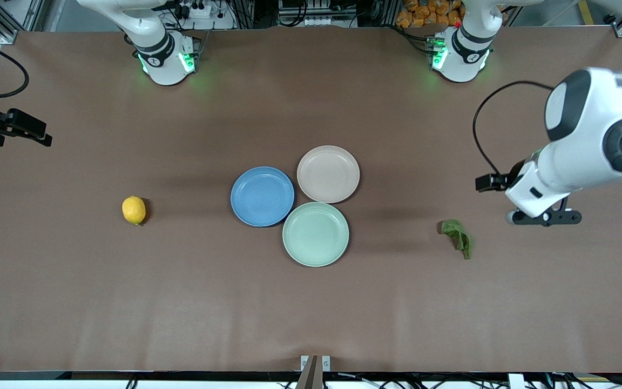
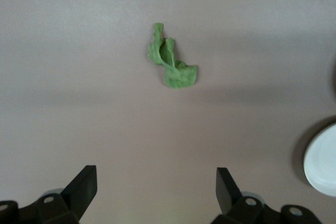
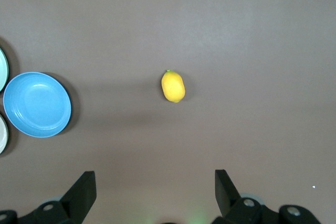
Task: Place lemon and lettuce in plates
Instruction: 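Move the left gripper toward the green lettuce leaf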
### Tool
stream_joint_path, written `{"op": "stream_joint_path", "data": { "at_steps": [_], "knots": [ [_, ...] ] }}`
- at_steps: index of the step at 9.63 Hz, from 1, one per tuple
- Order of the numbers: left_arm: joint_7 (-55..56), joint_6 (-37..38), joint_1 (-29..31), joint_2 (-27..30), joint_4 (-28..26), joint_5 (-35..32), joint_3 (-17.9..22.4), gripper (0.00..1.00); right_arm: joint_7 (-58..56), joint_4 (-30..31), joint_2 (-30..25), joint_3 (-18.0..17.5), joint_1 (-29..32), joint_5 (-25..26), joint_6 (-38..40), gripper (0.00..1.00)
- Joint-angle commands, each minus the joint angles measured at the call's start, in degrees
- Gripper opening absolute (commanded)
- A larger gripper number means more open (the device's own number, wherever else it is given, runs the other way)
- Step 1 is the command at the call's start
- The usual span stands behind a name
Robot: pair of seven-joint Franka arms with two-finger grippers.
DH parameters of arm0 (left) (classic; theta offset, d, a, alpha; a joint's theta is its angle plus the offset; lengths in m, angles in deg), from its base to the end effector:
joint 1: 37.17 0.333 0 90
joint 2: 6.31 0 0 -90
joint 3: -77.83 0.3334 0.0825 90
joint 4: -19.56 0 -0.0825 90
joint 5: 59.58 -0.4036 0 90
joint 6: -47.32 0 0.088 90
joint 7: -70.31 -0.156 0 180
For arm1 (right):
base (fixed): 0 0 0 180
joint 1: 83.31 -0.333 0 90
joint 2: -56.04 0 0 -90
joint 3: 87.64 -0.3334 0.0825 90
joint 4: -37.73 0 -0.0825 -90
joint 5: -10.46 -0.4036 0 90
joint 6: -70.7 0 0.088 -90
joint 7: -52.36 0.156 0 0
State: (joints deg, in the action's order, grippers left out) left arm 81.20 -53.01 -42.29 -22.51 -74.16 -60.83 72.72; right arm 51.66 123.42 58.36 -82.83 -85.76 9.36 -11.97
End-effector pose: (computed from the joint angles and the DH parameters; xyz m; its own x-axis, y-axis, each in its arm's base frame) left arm 0.6316 -0.1069 0.4023 0.9865 0.0094 -0.1633 0.0050 -0.9996 -0.0270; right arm 0.5692 -0.0193 0.5958 0.9953 -0.0266 -0.0927 -0.0283 -0.9995 -0.0169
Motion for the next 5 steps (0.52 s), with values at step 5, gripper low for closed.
{"op": "stream_joint_path", "data": {
  "at_steps": [5],
  "knots": [
    [3.42,-16.82,3.89,-1.36,-12.1,-0.33,-0.25,1.0,0.09,1.15,6.98,-0.07,0.43,0.39,-0.03,1.0]
  ]
}}
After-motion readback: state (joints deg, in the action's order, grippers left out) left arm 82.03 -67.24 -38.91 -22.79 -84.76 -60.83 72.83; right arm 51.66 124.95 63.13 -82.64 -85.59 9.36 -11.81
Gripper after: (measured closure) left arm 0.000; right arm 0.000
